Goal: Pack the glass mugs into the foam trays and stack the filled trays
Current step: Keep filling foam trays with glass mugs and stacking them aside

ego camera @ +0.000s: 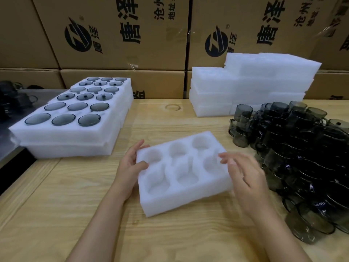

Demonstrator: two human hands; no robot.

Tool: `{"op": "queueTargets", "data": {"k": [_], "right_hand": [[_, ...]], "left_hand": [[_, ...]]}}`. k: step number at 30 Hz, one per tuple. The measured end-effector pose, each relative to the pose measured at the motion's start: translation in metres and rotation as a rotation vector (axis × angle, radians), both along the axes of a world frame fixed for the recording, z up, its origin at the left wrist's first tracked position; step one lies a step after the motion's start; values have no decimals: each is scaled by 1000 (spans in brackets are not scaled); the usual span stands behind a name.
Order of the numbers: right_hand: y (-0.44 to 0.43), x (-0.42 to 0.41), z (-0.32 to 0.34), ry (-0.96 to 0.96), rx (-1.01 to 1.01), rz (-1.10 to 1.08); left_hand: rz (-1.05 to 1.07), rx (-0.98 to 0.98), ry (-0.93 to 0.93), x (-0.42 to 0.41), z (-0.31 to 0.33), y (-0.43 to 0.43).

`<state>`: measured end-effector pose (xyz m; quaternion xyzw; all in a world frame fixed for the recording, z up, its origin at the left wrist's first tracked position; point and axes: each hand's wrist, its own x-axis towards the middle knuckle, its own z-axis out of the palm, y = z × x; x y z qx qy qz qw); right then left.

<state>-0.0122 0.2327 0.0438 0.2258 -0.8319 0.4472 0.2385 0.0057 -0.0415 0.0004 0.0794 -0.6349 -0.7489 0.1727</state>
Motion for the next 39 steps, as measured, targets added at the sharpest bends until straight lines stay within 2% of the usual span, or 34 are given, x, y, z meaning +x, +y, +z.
{"op": "queueTargets", "data": {"k": [2,4,8,12,14,17,21,24,27,29,32,34,39], "right_hand": [[4,-7,13,73,-66,-178],[15,-16,22,29,-55,-322],[35,-27,25,101,436,-707],[39,-31,34,-174,886,-939],[39,-31,39,-260,1019,-958],[40,-35,40,-317,1056,-929],[42,-37,42,-312,1017,-913],[40,-35,43,-191,893,-857],[28,-28,45,0,592,-596],[10,-23,44,55,369,-385],[-19,-21,36,-99,113,-129],[-32,-20,22,-184,49,-60],[-32,-23,4,-139,-12,-8]], "left_hand": [[1,1,8,0,-1,0],[4,6,9,0,-1,0],[-32,13,12,0,-2,-2],[-81,31,14,1,-2,-1],[-85,41,12,1,-2,-1],[-80,46,9,1,-1,-1],[-79,69,-2,1,0,0],[-78,79,-11,2,1,1],[-80,73,-18,2,1,1],[-79,73,-20,2,1,1],[-78,69,-24,2,1,0],[-79,71,-25,2,1,0],[-78,81,-14,1,-1,-2]]}}
